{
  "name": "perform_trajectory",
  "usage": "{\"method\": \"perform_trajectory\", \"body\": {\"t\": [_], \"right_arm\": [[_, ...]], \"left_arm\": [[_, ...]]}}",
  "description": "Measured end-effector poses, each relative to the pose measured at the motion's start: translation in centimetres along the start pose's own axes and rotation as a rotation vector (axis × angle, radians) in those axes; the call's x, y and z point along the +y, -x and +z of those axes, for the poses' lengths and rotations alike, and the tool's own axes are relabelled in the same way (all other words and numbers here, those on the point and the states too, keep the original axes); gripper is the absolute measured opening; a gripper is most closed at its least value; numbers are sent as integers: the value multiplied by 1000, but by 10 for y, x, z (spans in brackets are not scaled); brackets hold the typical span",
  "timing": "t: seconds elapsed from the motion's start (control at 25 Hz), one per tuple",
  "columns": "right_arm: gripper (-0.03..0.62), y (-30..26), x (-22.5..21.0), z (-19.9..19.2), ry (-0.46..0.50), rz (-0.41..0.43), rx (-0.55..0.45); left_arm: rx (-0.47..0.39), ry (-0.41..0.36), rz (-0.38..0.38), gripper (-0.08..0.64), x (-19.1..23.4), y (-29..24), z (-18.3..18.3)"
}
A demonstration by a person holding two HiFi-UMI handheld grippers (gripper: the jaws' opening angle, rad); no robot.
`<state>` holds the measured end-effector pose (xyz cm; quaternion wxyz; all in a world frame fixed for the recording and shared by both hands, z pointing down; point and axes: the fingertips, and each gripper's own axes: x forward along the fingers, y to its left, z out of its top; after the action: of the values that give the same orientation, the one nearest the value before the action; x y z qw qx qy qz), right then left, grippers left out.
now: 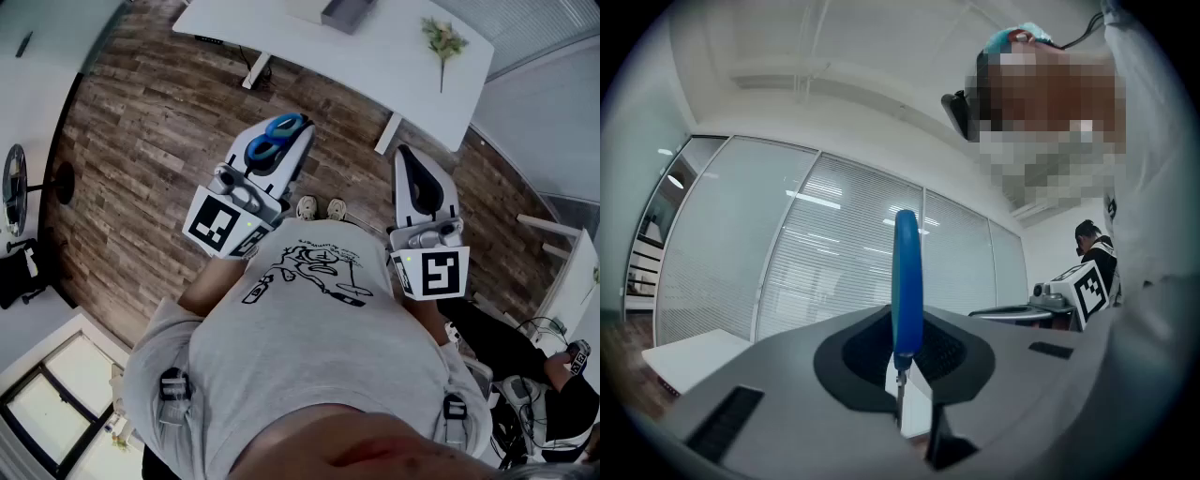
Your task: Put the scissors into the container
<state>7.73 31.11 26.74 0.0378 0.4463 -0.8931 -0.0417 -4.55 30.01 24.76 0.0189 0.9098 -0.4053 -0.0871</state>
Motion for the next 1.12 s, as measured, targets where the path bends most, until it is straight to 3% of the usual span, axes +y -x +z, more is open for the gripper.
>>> {"method": "perform_trajectory", "body": {"t": [0.36, 0.6, 0.92, 1.12], "right_arm": [[8, -8, 14, 13, -1, -14, -12], [8, -26, 27, 13, -8, -16, -15], [8, -49, 51, 7, -4, -26, 8], [6, -58, 44, -1, -7, -47, 21]], "left_arm": [[-23, 38, 2, 43, 12, 18, 17], [-76, 190, -1, 43, 44, 36, 26], [-60, 167, 5, 43, 69, 56, 21], [-31, 169, -4, 43, 79, 46, 6]]}}
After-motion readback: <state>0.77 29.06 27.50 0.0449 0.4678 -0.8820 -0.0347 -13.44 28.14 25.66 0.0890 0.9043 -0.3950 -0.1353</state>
